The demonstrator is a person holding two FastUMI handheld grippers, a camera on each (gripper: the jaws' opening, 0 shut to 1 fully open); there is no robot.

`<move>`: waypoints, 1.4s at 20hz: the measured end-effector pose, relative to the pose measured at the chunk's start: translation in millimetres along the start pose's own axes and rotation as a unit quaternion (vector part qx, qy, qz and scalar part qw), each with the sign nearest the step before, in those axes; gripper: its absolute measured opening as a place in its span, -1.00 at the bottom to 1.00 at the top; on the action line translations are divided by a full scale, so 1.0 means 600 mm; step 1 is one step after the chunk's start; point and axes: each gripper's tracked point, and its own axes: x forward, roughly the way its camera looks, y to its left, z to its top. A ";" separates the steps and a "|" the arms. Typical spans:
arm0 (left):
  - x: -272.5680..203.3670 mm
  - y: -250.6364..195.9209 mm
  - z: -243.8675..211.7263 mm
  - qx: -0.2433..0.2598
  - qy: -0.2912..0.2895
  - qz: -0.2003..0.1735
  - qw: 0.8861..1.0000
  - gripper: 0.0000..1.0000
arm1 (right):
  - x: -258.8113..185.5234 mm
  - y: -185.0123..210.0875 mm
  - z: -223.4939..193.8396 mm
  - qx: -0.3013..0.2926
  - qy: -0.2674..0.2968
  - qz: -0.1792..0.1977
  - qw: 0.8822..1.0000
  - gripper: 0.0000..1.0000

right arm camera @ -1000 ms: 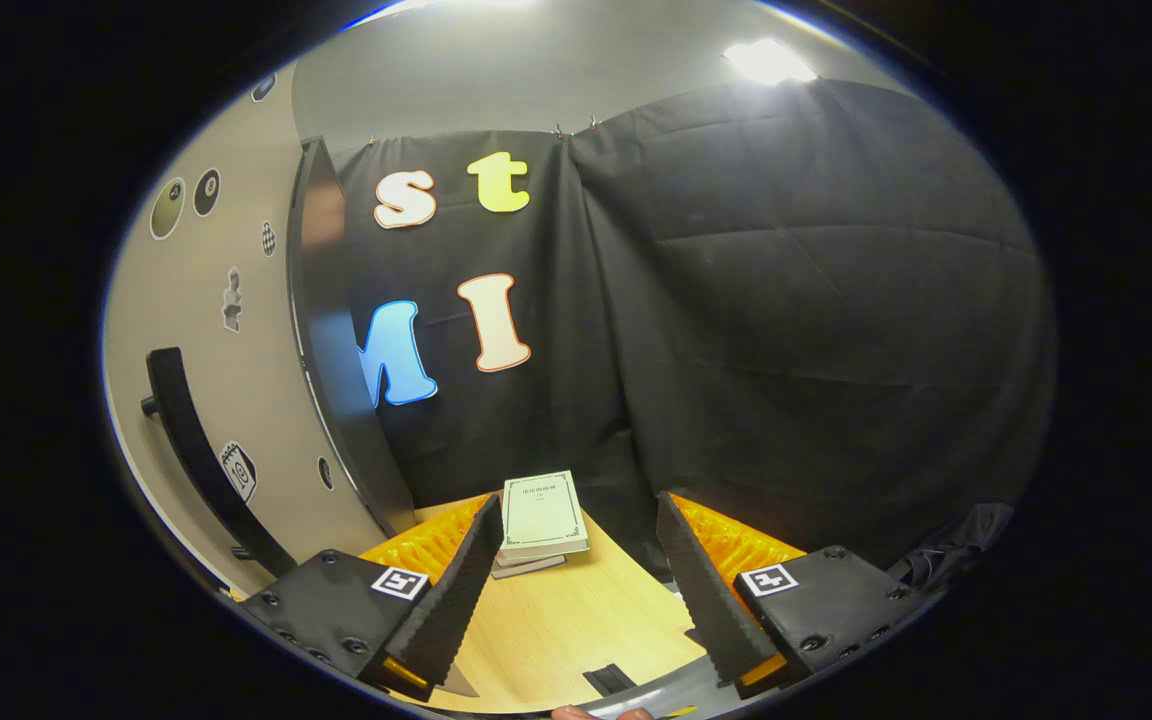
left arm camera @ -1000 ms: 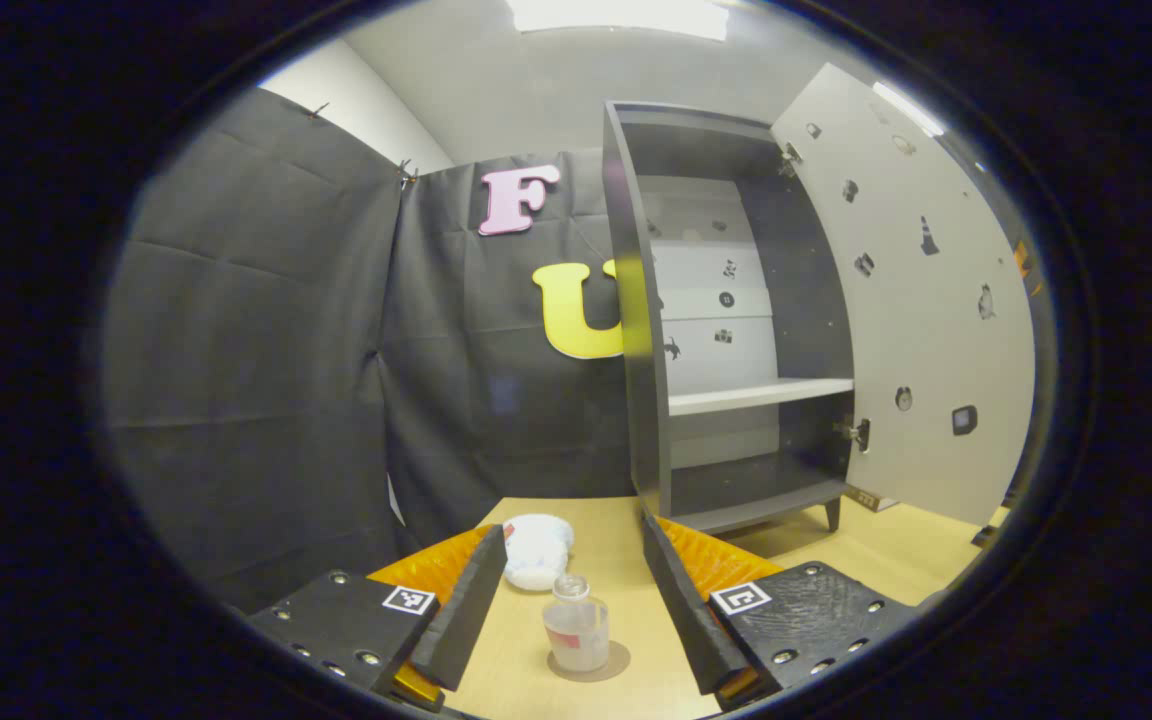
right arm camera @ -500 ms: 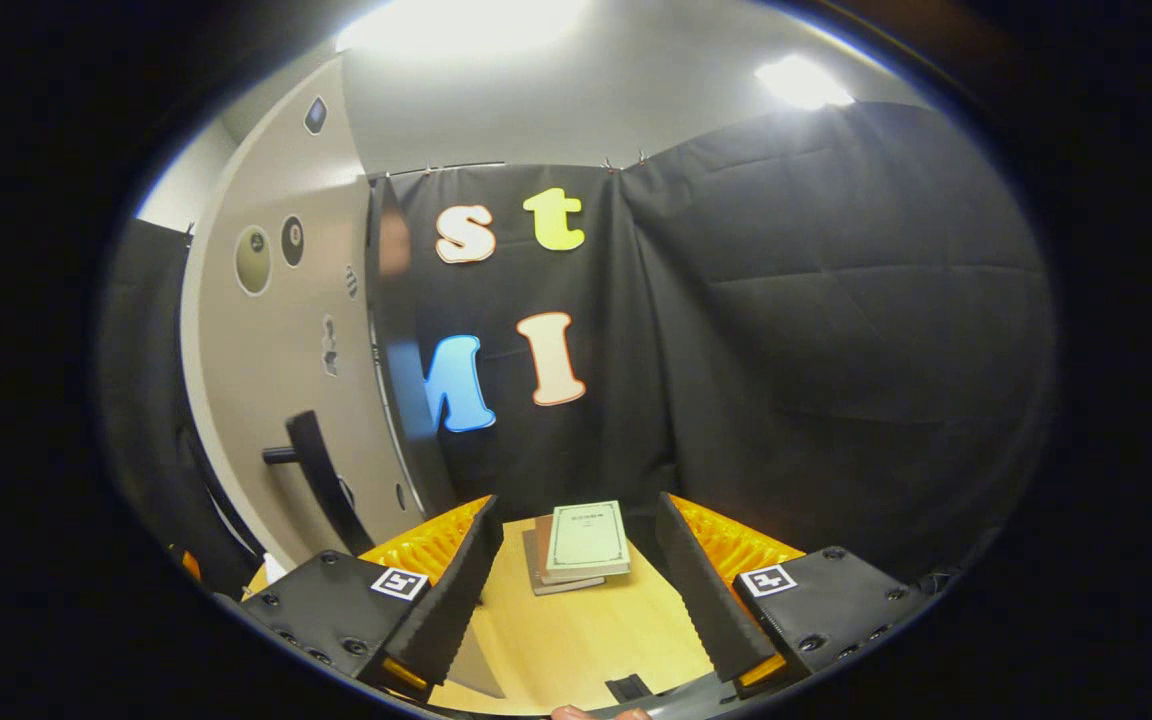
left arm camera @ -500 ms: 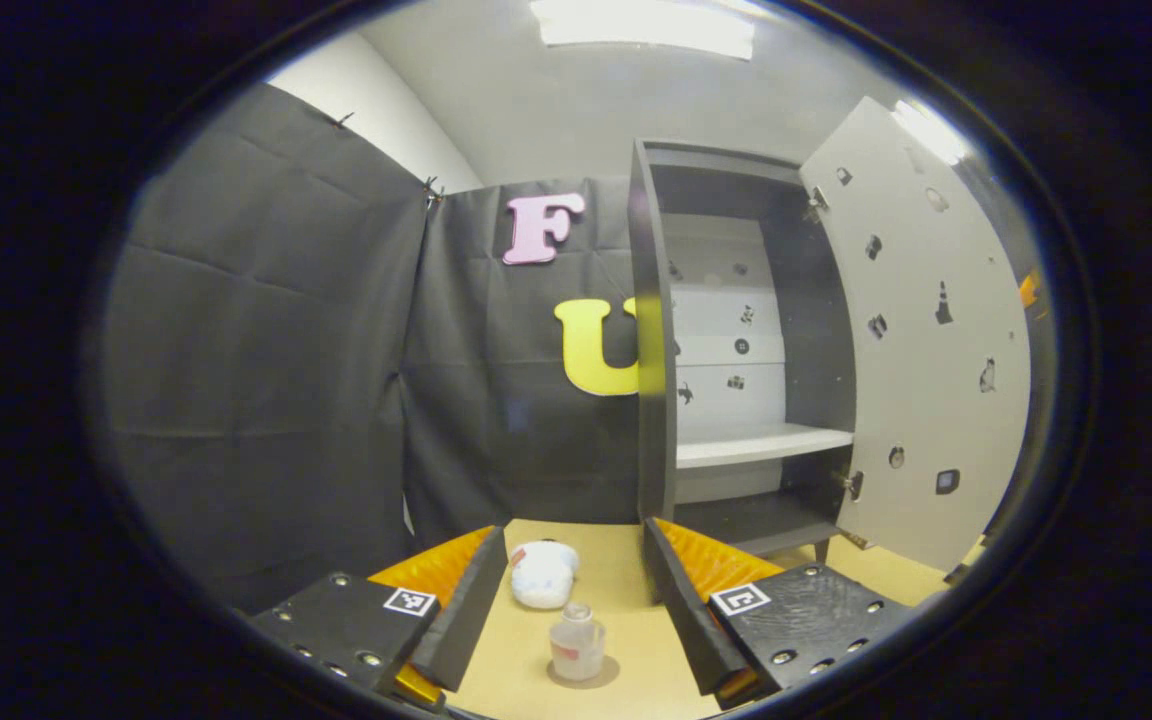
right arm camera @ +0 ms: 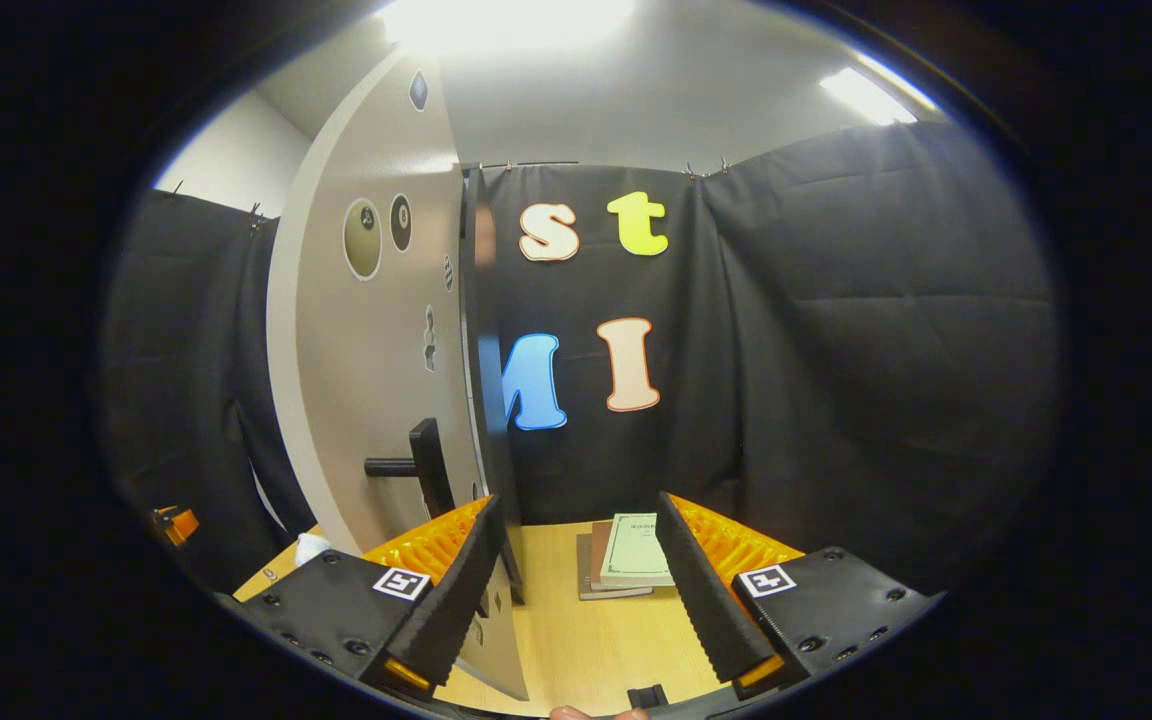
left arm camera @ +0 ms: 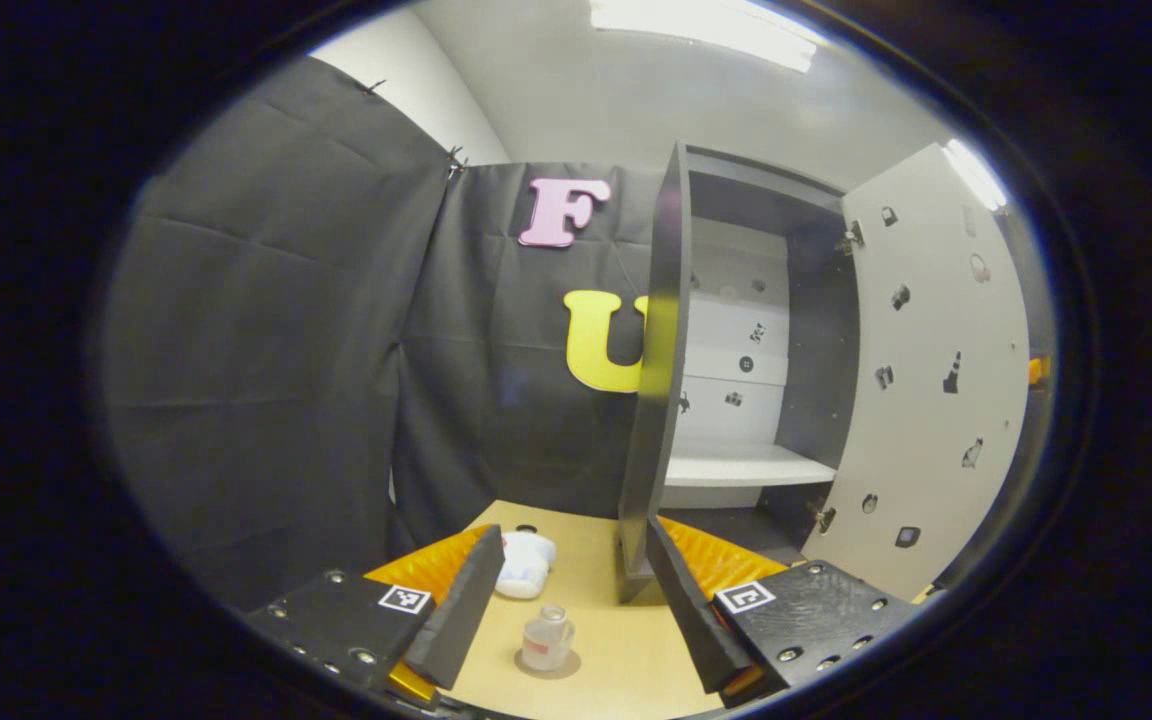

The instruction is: Open the cabinet door with the right hand, grasp the bottle in the cabinet with the left hand and place it on the coaster, then close the cabinet door with the right hand.

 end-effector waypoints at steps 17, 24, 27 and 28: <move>-0.007 0.091 -0.048 0.006 0.036 0.067 0.997 0.72 | -0.005 0.211 -0.017 0.018 0.014 0.109 0.994 0.90; -0.025 0.142 -0.052 0.005 0.042 0.097 0.994 0.72 | 0.046 0.335 -0.035 0.052 0.033 0.178 0.982 0.90; -0.046 0.179 -0.056 0.010 0.048 0.119 0.992 0.75 | 0.071 0.399 -0.038 0.061 0.042 0.215 0.974 0.91; -0.053 0.188 -0.054 0.010 0.049 0.126 0.991 0.75 | 0.081 0.419 -0.040 0.058 0.047 0.225 0.971 0.91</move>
